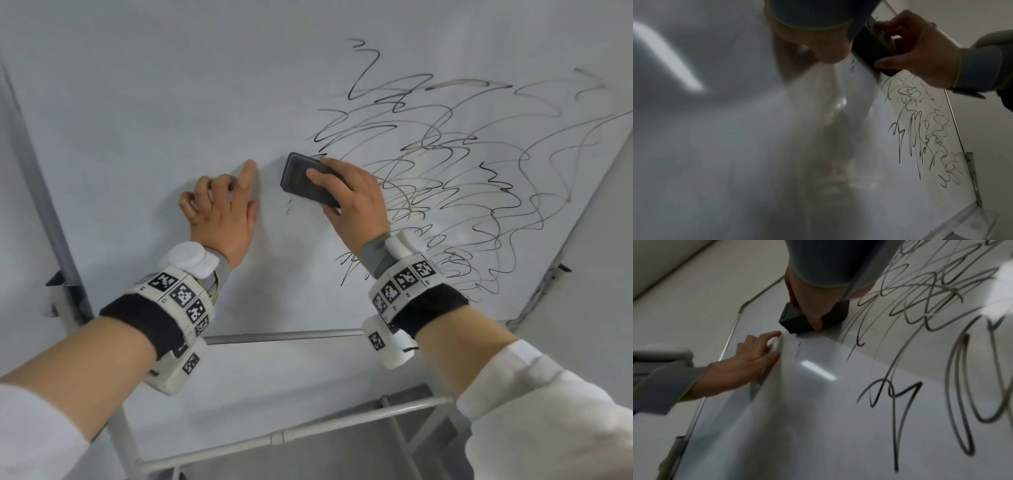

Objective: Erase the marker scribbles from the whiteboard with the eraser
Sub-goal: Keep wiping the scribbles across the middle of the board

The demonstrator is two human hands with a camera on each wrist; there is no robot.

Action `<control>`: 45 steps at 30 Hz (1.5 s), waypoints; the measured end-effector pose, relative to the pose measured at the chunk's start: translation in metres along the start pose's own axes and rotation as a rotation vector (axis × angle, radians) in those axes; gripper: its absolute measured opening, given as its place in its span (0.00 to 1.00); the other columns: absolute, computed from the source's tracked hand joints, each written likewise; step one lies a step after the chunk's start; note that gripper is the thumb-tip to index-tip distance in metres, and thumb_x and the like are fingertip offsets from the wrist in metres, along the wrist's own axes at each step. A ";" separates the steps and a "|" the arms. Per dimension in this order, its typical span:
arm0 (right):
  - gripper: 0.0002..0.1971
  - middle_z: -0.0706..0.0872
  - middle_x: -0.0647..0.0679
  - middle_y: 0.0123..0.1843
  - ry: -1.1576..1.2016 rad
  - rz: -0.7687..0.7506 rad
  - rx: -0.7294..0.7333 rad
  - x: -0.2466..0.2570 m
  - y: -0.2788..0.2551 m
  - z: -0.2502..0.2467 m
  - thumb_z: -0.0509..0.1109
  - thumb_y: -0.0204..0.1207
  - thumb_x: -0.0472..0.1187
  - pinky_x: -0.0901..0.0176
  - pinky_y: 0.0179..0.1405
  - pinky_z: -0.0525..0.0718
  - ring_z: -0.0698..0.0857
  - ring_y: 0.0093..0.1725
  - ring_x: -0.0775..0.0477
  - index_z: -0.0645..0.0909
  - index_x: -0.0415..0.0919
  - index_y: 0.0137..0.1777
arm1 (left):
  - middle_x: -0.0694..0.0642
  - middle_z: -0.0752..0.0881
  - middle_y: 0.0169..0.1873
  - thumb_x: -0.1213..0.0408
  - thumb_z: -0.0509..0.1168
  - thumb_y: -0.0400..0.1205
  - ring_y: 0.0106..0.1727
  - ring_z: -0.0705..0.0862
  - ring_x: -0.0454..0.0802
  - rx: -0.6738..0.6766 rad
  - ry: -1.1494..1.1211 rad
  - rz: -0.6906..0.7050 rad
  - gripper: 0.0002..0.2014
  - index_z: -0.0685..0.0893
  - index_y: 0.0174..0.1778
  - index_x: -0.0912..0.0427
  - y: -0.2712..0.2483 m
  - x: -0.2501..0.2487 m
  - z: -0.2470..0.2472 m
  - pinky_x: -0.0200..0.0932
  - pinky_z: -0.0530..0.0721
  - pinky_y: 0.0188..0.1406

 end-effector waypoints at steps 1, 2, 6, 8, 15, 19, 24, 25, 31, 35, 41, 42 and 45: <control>0.26 0.83 0.41 0.62 0.013 -0.005 -0.011 0.004 -0.004 0.002 0.75 0.60 0.26 0.50 0.57 0.74 0.80 0.57 0.39 0.83 0.42 0.61 | 0.59 0.62 0.57 0.56 0.53 0.81 0.58 0.62 0.59 0.003 -0.002 -0.004 0.24 0.64 0.74 0.54 0.002 0.000 -0.001 0.69 0.72 0.53; 0.26 0.84 0.40 0.61 0.033 -0.030 -0.007 0.010 -0.010 0.008 0.74 0.61 0.27 0.51 0.57 0.73 0.80 0.57 0.39 0.82 0.43 0.61 | 0.59 0.62 0.58 0.56 0.53 0.81 0.58 0.62 0.59 0.002 -0.001 -0.008 0.23 0.65 0.73 0.55 0.005 0.002 -0.003 0.69 0.72 0.54; 0.24 0.84 0.41 0.61 0.042 -0.134 0.128 0.022 -0.037 0.030 0.70 0.68 0.29 0.46 0.52 0.78 0.82 0.56 0.37 0.78 0.48 0.62 | 0.57 0.60 0.63 0.59 0.53 0.79 0.64 0.60 0.58 0.032 -0.055 0.004 0.20 0.68 0.68 0.56 0.014 0.002 -0.008 0.70 0.69 0.58; 0.25 0.84 0.41 0.60 0.035 -0.160 0.155 0.019 -0.030 0.030 0.73 0.65 0.27 0.45 0.51 0.80 0.83 0.55 0.36 0.81 0.46 0.62 | 0.56 0.58 0.66 0.61 0.54 0.79 0.69 0.58 0.57 0.027 -0.076 0.029 0.16 0.69 0.64 0.56 0.020 0.001 -0.013 0.69 0.66 0.62; 0.25 0.85 0.39 0.59 0.004 -0.101 0.022 0.011 0.014 0.001 0.75 0.61 0.27 0.46 0.51 0.80 0.83 0.53 0.36 0.83 0.41 0.59 | 0.62 0.57 0.80 0.73 0.58 0.81 0.81 0.52 0.62 0.119 -0.109 0.015 0.03 0.73 0.48 0.63 0.042 -0.003 -0.016 0.66 0.49 0.75; 0.24 0.85 0.39 0.59 0.015 -0.217 0.176 0.027 -0.023 0.026 0.74 0.64 0.26 0.45 0.50 0.81 0.84 0.52 0.35 0.84 0.43 0.60 | 0.60 0.57 0.81 0.70 0.58 0.81 0.81 0.51 0.61 0.124 -0.094 0.020 0.07 0.74 0.54 0.63 0.043 -0.001 -0.016 0.64 0.49 0.76; 0.23 0.84 0.39 0.61 -0.002 -0.091 0.108 0.005 0.021 -0.003 0.73 0.65 0.31 0.43 0.52 0.82 0.84 0.55 0.35 0.82 0.43 0.62 | 0.60 0.63 0.78 0.65 0.57 0.79 0.79 0.57 0.60 0.100 -0.034 0.049 0.27 0.60 0.75 0.50 0.047 -0.003 -0.021 0.65 0.57 0.72; 0.25 0.83 0.39 0.62 -0.014 -0.032 0.062 -0.005 0.035 -0.013 0.75 0.64 0.30 0.43 0.55 0.81 0.83 0.56 0.35 0.82 0.42 0.63 | 0.60 0.63 0.78 0.64 0.58 0.79 0.79 0.58 0.61 0.108 -0.014 0.044 0.30 0.57 0.77 0.48 0.048 -0.003 -0.022 0.65 0.58 0.72; 0.28 0.82 0.38 0.64 -0.006 0.029 -0.007 -0.007 0.037 -0.016 0.77 0.61 0.30 0.46 0.58 0.79 0.82 0.57 0.35 0.80 0.41 0.64 | 0.64 0.67 0.74 0.55 0.55 0.81 0.75 0.63 0.68 0.139 0.082 -0.003 0.28 0.57 0.77 0.41 0.054 -0.010 -0.021 0.71 0.64 0.66; 0.24 0.83 0.39 0.62 -0.032 -0.140 0.140 0.005 0.020 -0.003 0.70 0.68 0.36 0.45 0.53 0.80 0.83 0.54 0.35 0.75 0.47 0.65 | 0.68 0.70 0.72 0.51 0.60 0.80 0.72 0.66 0.71 0.141 0.064 -0.010 0.26 0.63 0.75 0.44 0.057 -0.011 -0.020 0.74 0.66 0.62; 0.29 0.80 0.41 0.65 -0.016 0.170 -0.066 -0.038 0.072 -0.048 0.77 0.63 0.30 0.48 0.58 0.78 0.80 0.60 0.37 0.79 0.40 0.66 | 0.69 0.67 0.71 0.44 0.63 0.78 0.73 0.64 0.71 0.150 0.070 -0.011 0.30 0.66 0.74 0.48 0.063 -0.015 -0.018 0.71 0.63 0.65; 0.29 0.80 0.41 0.66 -0.019 0.185 -0.073 -0.038 0.073 -0.047 0.77 0.63 0.30 0.48 0.58 0.78 0.80 0.60 0.37 0.79 0.40 0.66 | 0.67 0.65 0.71 0.43 0.64 0.77 0.74 0.61 0.69 0.137 0.060 0.003 0.31 0.67 0.74 0.50 0.064 -0.017 -0.018 0.70 0.62 0.67; 0.29 0.81 0.39 0.65 -0.014 0.107 -0.021 -0.020 0.060 -0.030 0.77 0.61 0.29 0.45 0.57 0.79 0.81 0.59 0.35 0.80 0.39 0.66 | 0.63 0.62 0.76 0.43 0.67 0.74 0.78 0.57 0.64 0.122 0.054 0.069 0.35 0.68 0.72 0.58 0.066 -0.026 -0.015 0.67 0.55 0.73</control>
Point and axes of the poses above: each hand's wrist, its own y-axis towards the middle knuckle, its own z-axis out of the palm, x = y × z, the point moved 8 cm from there along y, towards the middle knuckle
